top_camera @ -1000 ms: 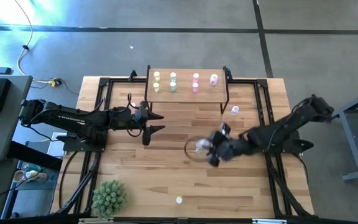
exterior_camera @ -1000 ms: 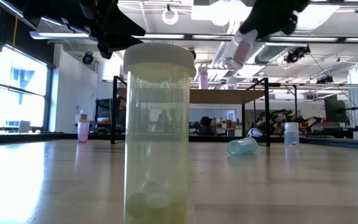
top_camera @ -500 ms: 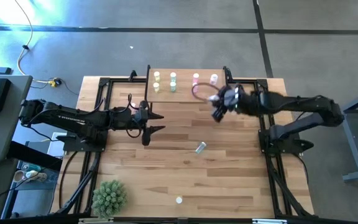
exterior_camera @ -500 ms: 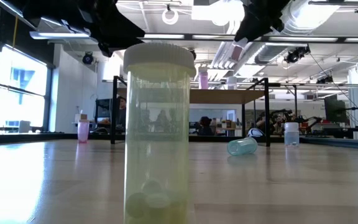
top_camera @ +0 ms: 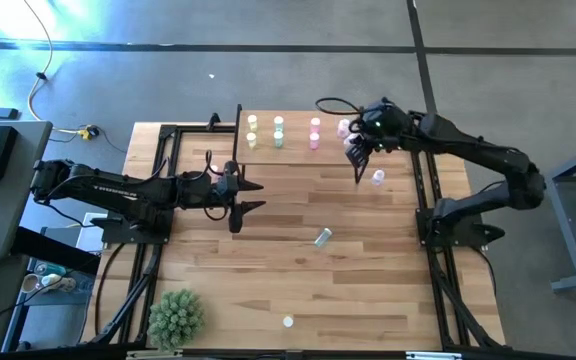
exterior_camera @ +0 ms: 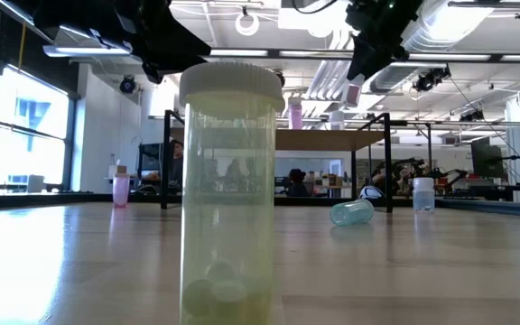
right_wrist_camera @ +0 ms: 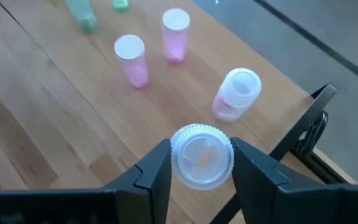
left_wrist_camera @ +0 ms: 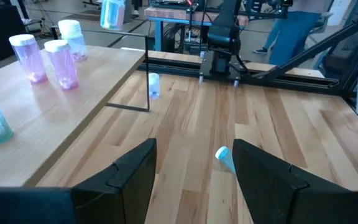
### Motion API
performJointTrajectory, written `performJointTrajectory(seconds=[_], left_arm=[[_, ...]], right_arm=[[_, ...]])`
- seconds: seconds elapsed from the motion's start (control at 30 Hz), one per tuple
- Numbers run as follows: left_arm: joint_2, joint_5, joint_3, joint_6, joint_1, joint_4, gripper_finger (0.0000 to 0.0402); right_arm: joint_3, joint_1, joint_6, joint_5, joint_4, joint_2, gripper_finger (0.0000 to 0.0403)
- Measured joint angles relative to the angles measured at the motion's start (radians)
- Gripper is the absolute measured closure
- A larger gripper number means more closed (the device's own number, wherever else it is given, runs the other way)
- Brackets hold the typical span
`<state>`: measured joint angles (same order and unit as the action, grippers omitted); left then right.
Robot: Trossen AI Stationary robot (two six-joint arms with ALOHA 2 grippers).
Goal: Pick and place medicine bottles onto shelf by color
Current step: Put the bottom transparent pill bottle on the shelf
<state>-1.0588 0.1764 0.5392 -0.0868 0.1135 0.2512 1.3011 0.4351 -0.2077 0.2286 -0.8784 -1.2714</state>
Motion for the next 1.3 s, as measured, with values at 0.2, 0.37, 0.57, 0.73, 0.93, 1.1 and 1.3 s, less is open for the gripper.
performJointTrajectory(seconds=[0.2,0.37,0.57,0.73,0.93,1.1,1.3], left_arm=[[0.000,0.001,0.000,0.013,0.000,0.000,0.0200],[0.000,0.001,0.000,0.012,0.000,0.000,0.0200],[0.000,0.003,0.000,0.013,0.000,0.000,0.0200],[0.000,0.003,0.000,0.042,0.000,0.000,0.0200],[0.000,0.003,0.000,0.038,0.000,0.000,0.0200],[0.000,0.003,0.000,0.038,0.000,0.000,0.0200],[0.000,0.003,0.000,0.037,0.000,0.000,0.0200]], right_arm=[[0.104,0.023,0.043,-0.037,-0.094,-0.115,0.0274],[0.155,0.026,0.068,-0.036,-0.126,-0.190,0.0274],[0.158,0.044,0.078,-0.075,-0.127,-0.245,0.0274],[0.158,0.058,0.085,-0.084,-0.127,-0.266,0.0274],[0.161,0.070,0.093,-0.088,-0.116,-0.287,0.0274],[0.162,0.070,0.097,-0.080,-0.108,-0.291,0.0274],[0.161,0.069,0.119,-0.081,-0.108,-0.291,0.0263]])
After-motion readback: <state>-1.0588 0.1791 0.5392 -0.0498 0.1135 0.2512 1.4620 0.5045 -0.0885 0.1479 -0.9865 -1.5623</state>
